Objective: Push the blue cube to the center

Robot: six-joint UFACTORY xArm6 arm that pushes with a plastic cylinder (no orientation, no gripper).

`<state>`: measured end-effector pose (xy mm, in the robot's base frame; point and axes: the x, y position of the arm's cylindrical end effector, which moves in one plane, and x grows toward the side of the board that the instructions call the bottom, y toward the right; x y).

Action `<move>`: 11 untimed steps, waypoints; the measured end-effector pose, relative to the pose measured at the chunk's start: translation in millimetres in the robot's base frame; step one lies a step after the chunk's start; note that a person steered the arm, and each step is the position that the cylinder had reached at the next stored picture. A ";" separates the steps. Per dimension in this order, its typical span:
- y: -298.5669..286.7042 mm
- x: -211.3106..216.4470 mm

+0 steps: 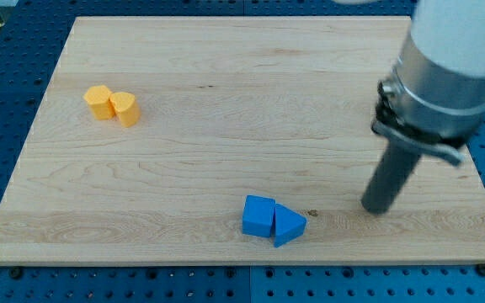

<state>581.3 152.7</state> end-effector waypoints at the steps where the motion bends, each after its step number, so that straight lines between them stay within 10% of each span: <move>1: -10.0 37.6; 7: -156.3 35.9; 11: -135.1 -13.2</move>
<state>568.1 17.6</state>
